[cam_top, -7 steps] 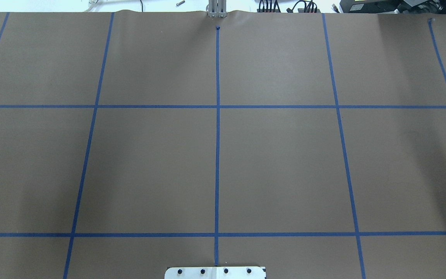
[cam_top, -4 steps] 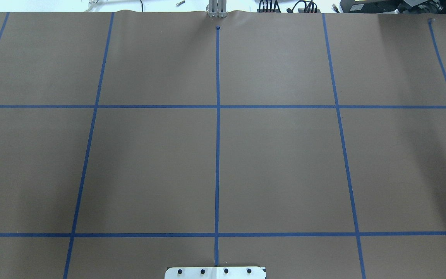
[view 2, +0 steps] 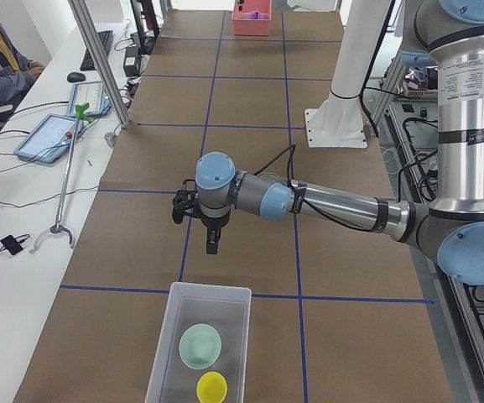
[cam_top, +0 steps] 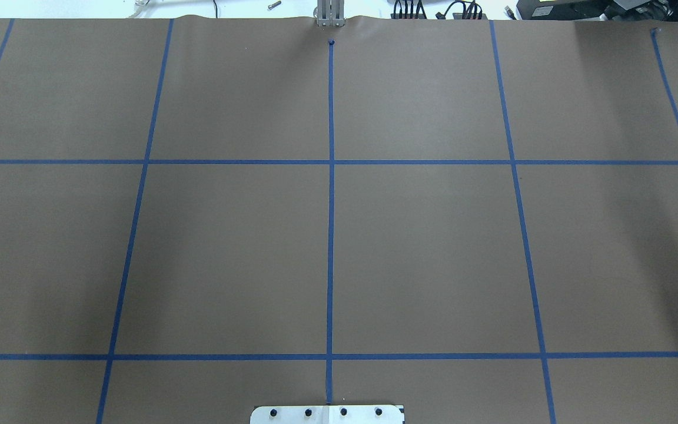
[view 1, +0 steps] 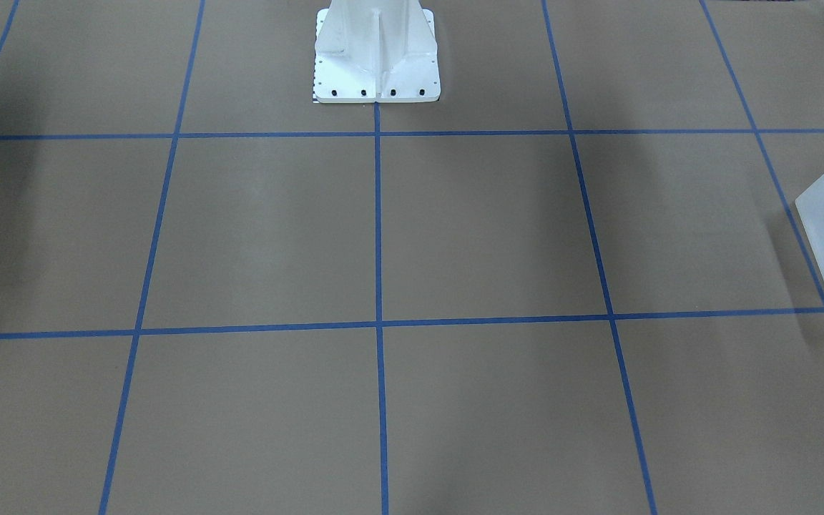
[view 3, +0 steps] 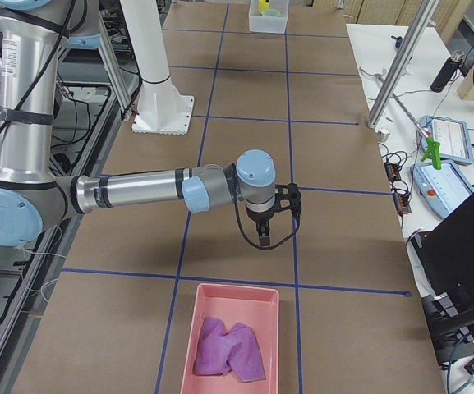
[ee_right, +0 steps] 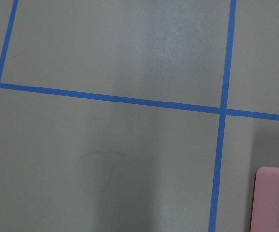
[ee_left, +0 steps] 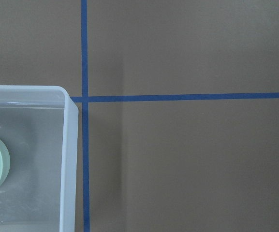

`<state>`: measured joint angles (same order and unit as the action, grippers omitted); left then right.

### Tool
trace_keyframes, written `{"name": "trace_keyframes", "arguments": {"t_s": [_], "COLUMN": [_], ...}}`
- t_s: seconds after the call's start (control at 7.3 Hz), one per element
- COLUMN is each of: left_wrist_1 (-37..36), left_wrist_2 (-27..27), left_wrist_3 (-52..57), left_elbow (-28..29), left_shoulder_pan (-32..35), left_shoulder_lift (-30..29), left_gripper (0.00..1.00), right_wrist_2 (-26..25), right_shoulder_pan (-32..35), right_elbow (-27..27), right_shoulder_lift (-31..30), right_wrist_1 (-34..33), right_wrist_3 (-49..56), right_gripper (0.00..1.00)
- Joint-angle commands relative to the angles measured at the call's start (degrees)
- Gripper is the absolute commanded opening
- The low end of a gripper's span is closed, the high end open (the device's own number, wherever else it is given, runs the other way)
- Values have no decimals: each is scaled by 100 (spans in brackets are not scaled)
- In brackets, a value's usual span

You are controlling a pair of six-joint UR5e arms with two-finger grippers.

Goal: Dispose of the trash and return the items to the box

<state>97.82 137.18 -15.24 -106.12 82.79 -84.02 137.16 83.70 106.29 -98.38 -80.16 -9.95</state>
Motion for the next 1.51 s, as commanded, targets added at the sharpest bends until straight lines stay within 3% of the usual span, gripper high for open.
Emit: {"name": "trace_keyframes", "arguments": {"t_s": [0.0,1.37], "left_wrist_1": [105,360], "left_wrist_2": [2,-60], "left_wrist_3": [3,-41], "left_elbow": [47,30], "left_shoulder_pan": [0,18], "left_shoulder_lift": [0,18], "left_gripper": [98,98], "right_wrist_2": [-145,-67], "right_shoulder_pan": [-143,-160], "right_elbow": [-12,-283], "right_shoulder_lift": [-15,28], "right_wrist_1": [0,70], "right_wrist_3": [289,275], "right_gripper": [100,100]}}
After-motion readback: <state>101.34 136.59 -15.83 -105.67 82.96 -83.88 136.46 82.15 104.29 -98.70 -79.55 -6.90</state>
